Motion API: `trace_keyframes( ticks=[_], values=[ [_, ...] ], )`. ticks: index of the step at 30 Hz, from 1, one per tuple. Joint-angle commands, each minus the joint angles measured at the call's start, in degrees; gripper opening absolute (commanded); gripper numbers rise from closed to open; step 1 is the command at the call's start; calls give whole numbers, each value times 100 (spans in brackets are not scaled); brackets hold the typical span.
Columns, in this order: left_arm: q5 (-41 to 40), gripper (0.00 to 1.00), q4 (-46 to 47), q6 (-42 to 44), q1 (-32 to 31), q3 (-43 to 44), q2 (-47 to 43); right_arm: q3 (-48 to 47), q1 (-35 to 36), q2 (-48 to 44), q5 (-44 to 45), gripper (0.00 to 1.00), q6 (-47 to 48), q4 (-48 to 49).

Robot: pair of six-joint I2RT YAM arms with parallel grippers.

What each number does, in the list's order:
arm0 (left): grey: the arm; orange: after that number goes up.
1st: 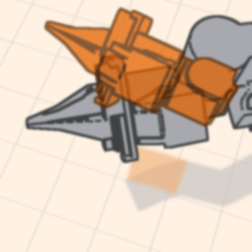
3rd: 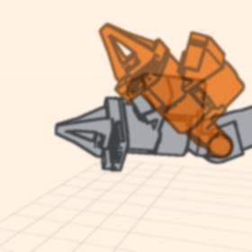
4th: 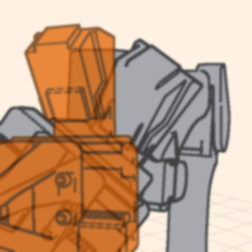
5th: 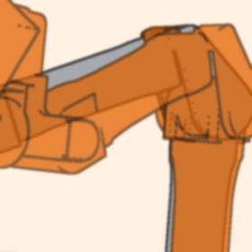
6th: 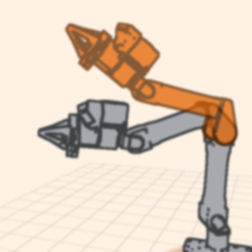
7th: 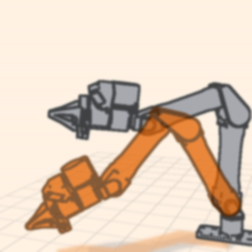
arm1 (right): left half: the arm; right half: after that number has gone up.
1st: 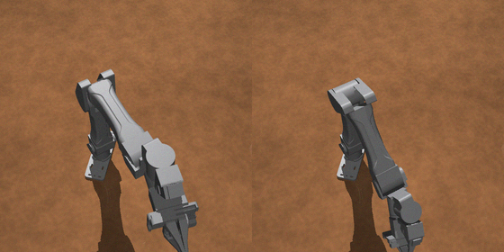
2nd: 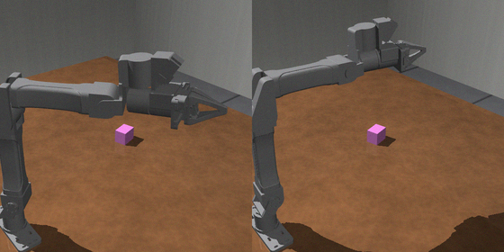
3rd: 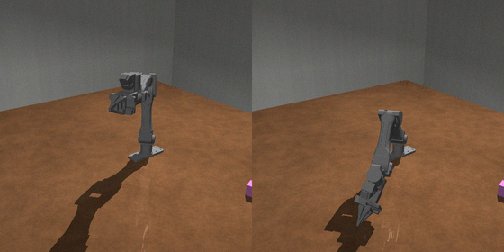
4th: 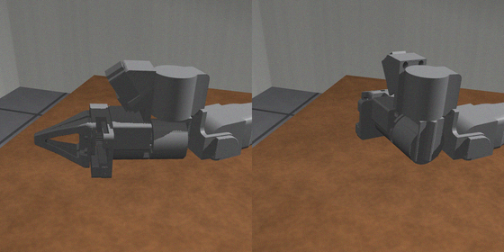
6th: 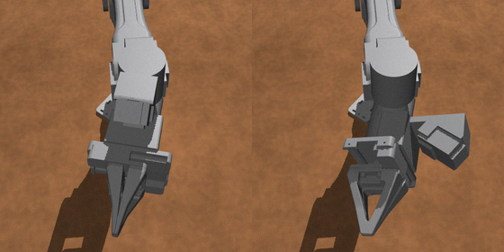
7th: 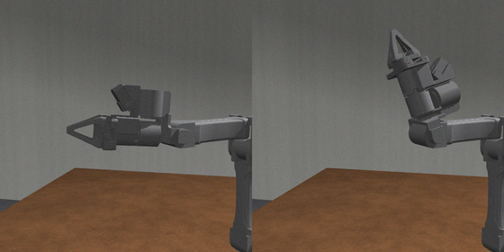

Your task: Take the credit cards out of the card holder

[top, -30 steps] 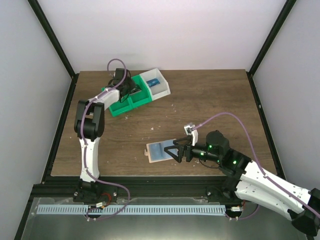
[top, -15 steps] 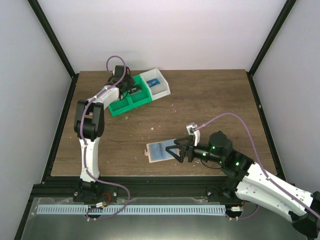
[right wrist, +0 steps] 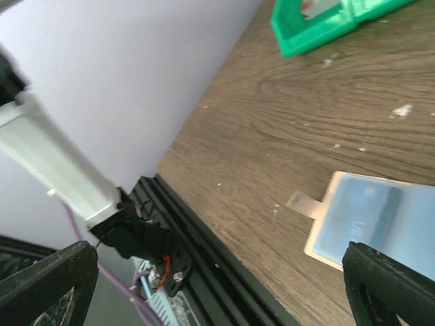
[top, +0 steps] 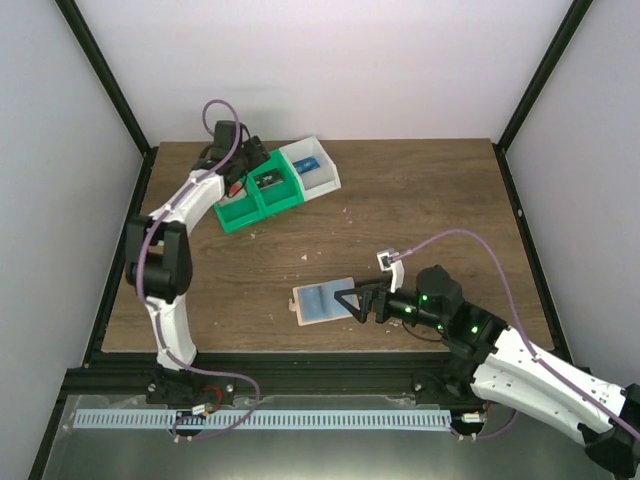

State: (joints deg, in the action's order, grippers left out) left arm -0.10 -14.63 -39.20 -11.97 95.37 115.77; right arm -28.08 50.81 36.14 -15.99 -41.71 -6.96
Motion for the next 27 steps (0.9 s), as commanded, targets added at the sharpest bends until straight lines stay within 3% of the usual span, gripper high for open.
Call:
trace_keyframes(
  ticks=[1, 6, 9, 13, 20, 24, 27],
  values=[
    [457, 77, 124, 611, -89, -979, -1059, -412, -17, -97, 1037, 100, -225, -813],
    [1564, 80, 261, 822, -94, -1941, -1901, -798, -18, -11, 1972, 100, -121, -1422],
    [2210, 81, 46, 908, -100, -2424, -2252, -796, -19, 4, 2004, 100, -95, -1343],
    [3265, 77, 494, 767, -153, -3496, -2879, -694, -16, 144, 2034, 100, -23, -1206],
    [3542, 65, 695, 816, -497, -4760, -3923, -666, -16, 836, 2116, 99, 326, -1249],
    [3660, 47, 1164, 421, -690, -5587, -4594, -676, -19, 1237, 1995, 88, 515, -1228],
    [3770, 38, 1817, -61, -1006, -6204, -4838, -542, -17, 1536, 1844, 64, 410, -1018]
  ],
)
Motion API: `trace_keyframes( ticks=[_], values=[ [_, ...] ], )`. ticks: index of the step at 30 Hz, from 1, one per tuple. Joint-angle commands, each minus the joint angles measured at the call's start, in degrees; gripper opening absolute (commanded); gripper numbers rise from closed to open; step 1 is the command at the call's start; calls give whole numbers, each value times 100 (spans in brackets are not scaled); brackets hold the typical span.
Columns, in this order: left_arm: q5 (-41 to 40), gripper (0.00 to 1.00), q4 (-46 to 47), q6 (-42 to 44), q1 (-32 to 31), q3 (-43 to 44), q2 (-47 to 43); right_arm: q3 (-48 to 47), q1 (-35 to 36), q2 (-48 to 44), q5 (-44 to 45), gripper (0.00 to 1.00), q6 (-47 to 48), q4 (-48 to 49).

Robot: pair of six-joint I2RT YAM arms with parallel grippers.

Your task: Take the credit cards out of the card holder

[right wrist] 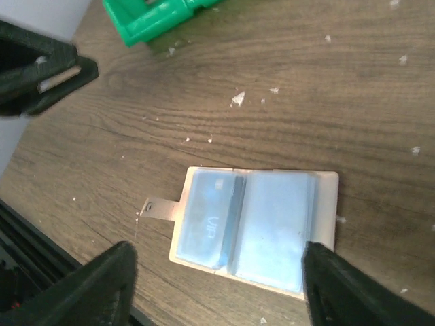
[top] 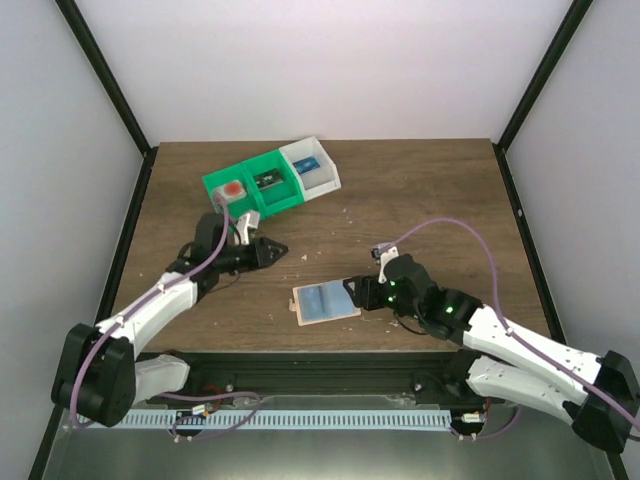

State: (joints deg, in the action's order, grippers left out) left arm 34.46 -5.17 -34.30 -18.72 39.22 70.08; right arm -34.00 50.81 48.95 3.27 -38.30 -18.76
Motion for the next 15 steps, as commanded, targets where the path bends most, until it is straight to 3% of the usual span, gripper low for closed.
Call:
trace_keyframes(
  ticks=[1, 4, 15],
  values=[
    [343, 38, 1036, -706, -439, -722, -271, 97, -16, 350, -159, 56, 24, 253],
    [239, 38, 1448, -1009, -763, -988, -223, 237, -18, 606, -479, 44, -59, 624],
    [168, 33, 2749, -1747, -1780, -1535, 606, 293, -18, 1894, -1485, 32, -260, 1726]
  ],
)
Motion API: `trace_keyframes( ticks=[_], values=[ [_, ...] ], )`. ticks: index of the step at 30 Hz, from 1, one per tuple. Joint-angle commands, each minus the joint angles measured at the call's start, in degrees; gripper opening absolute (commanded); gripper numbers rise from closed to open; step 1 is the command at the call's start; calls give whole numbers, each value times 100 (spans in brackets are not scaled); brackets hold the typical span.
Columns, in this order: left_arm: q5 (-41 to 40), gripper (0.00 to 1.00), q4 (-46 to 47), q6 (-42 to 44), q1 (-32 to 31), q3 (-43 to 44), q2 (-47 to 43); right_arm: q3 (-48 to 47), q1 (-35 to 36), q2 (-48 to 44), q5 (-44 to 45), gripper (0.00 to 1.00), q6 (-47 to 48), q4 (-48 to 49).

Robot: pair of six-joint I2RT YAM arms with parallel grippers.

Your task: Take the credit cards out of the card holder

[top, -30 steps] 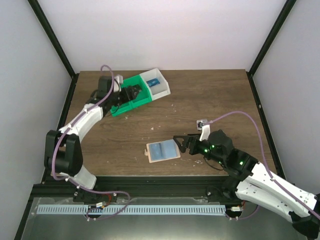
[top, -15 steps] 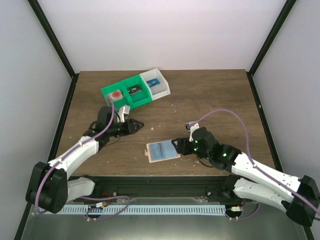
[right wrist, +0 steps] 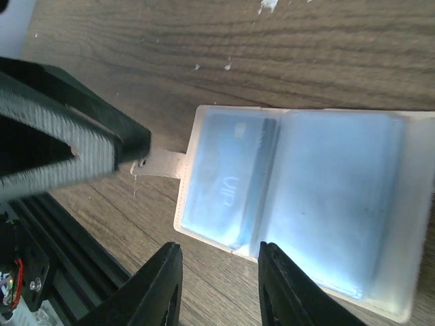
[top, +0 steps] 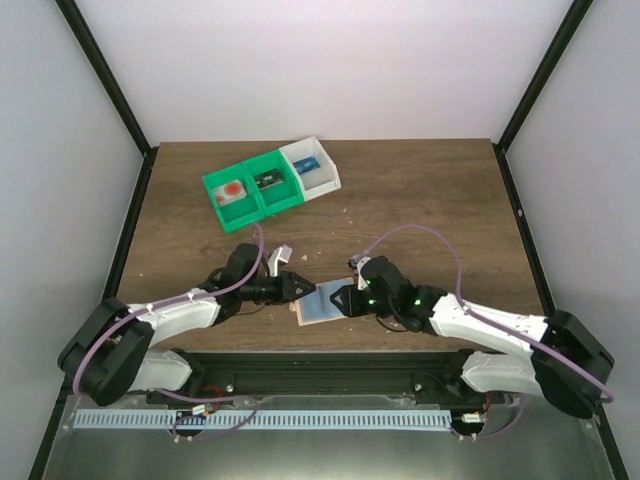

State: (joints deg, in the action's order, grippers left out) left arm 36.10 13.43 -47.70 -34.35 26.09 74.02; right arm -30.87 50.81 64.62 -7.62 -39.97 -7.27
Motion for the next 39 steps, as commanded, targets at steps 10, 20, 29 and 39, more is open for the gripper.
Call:
trace_keyframes(
  ticks=[10, 20, 29, 39],
  values=[
    [-536, 22, 695, -324, -254, -510, 710, -389, -18, 1551, -582, 28, -30, 865],
    [-986, 18, 392, -158, -90, -659, 702, -542, -18, 1847, -735, 26, -18, 905],
    [-1013, 14, 513, -19, 89, -693, 968, -614, -18, 2256, -768, 26, 33, 849],
    [-1054, 12, 405, 245, 462, -737, 997, -376, -9, 2396, -667, 24, -135, 916]
  ],
)
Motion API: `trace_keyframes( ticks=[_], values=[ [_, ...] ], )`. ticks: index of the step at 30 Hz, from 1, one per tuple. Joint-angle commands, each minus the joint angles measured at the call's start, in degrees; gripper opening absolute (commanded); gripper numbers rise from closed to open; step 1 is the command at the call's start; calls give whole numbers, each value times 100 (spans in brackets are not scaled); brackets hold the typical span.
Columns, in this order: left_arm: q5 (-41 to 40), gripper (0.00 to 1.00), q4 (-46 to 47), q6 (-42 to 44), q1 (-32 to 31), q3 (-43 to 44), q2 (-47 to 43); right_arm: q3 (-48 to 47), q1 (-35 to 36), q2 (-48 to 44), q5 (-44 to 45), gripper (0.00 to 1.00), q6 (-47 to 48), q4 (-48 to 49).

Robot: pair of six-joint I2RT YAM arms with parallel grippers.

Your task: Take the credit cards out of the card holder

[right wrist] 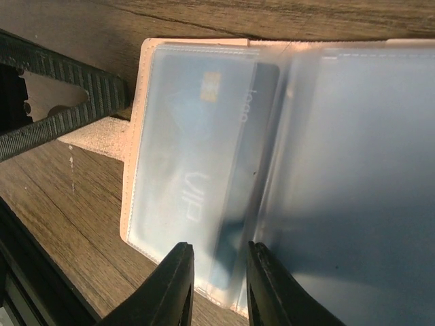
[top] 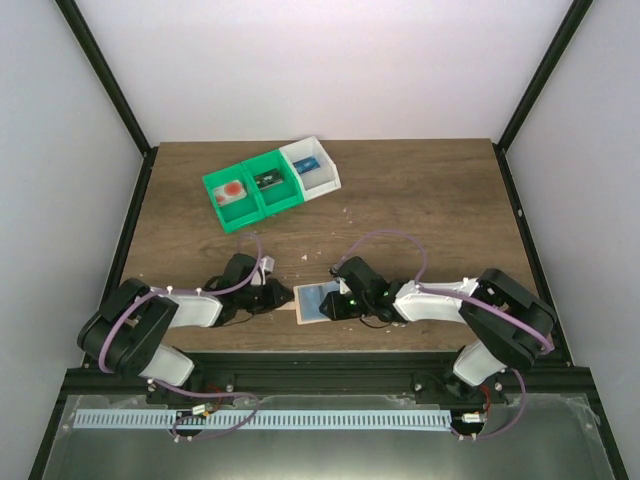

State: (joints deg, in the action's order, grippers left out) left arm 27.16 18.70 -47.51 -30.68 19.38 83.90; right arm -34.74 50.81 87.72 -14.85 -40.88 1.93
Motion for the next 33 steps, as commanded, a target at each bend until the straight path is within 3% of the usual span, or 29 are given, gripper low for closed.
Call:
trace_keyframes(
  ticks=[1, 15, 23, 30, 33],
  values=[
    [-154, 12, -123, 224, 97, -66, -31, -29, -9, 99, 51, 23, -34, -23],
    [398, 28, 139, -452, 2, -224, -1304, -602, 8, 103, 360, 22, 74, -575],
    [449, 32, 748, -760, -344, -344, -824, -586, 104, 432, 570, 20, 40, -635],
    [392, 33, 1021, -813, -432, -425, -501, -473, 122, 507, 734, 1, 45, -653],
    [261, 35, 914, -723, -431, -411, -454, -365, 120, 452, 667, 1, -16, -518]
  ],
)
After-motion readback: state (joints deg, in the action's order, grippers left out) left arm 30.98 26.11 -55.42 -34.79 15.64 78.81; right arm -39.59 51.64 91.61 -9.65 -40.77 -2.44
